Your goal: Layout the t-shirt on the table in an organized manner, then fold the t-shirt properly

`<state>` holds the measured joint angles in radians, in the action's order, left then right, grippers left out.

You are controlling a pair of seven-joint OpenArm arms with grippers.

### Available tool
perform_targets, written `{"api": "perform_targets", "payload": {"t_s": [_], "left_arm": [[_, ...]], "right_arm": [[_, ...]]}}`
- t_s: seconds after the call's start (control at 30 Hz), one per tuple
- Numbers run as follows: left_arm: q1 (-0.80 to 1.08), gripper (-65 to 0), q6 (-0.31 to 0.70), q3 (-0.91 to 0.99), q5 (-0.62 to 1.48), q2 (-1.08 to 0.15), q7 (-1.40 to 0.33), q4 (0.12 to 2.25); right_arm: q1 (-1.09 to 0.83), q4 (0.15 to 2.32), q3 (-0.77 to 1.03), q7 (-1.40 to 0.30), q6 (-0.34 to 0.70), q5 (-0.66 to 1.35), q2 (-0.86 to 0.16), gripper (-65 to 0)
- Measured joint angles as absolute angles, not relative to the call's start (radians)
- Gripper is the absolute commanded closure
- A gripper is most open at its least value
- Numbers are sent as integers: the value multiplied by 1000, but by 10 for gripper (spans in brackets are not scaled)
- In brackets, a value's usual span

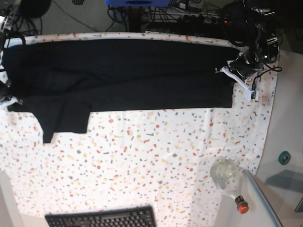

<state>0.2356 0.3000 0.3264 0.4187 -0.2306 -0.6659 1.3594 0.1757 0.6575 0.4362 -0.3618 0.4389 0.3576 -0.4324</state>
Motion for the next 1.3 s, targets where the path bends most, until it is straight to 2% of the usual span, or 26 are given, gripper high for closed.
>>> {"api": "perform_targets", "payload": {"t_s": [0.13, 0.3, 0.4, 0.43, 0.5, 0.53, 0.57, 0.77, 0.87, 1.0, 1.17, 1.2, 1.23, 1.27, 1.3], "left_arm": [[240, 0, 294, 336, 407, -229, -682, 1403], [253, 0, 292, 339, 410, -233, -674, 1522], [279, 0, 293, 348, 410, -226, -678, 1566], [287, 0, 300, 368, 412, -218, -678, 1572], [294, 0, 291, 416, 397, -194, -690, 1572], [295, 0, 293, 433, 398, -191, -690, 1571], [292, 0, 293, 446, 402, -192, -686, 1567], [297, 0, 293, 507, 401, -202, -685, 1528], [307, 0, 299, 532, 403, -199, -686, 1517], [312, 0, 400, 562, 400, -200, -685, 1517], [311, 0, 408, 584, 400, -195, -685, 1516], [311, 0, 408, 584, 400, -194, -685, 1516], [311, 0, 408, 584, 400, -195, -685, 1514], [308, 0, 408, 584, 401, -196, -684, 1506], [304, 0, 408, 584, 401, -197, -684, 1493]], "right_arm": [[171, 730, 436, -379, 434, 341, -426, 0], [129, 1061, 435, -516, 429, 344, -397, 0], [143, 1148, 420, -590, 439, 352, -347, 0], [151, 1149, 394, -605, 438, 358, -339, -54], [179, 1116, 308, -620, 439, 345, -343, -252], [198, 1087, 270, -611, 439, 347, -347, -324], [220, 1056, 240, -605, 439, 347, -350, -363], [307, 906, 134, -523, 439, 350, -345, -308], [355, 815, 94, -515, 438, 346, -349, -306], [406, 704, 78, -464, 438, 347, -344, -306], [435, 624, 28, -437, 438, 348, -349, -296], [437, 616, 28, -437, 438, 347, -347, -278], [437, 614, 23, -437, 438, 347, -345, -231], [437, 614, 23, -437, 438, 348, -344, -161], [437, 614, 24, -437, 437, 348, -344, -56]]}}
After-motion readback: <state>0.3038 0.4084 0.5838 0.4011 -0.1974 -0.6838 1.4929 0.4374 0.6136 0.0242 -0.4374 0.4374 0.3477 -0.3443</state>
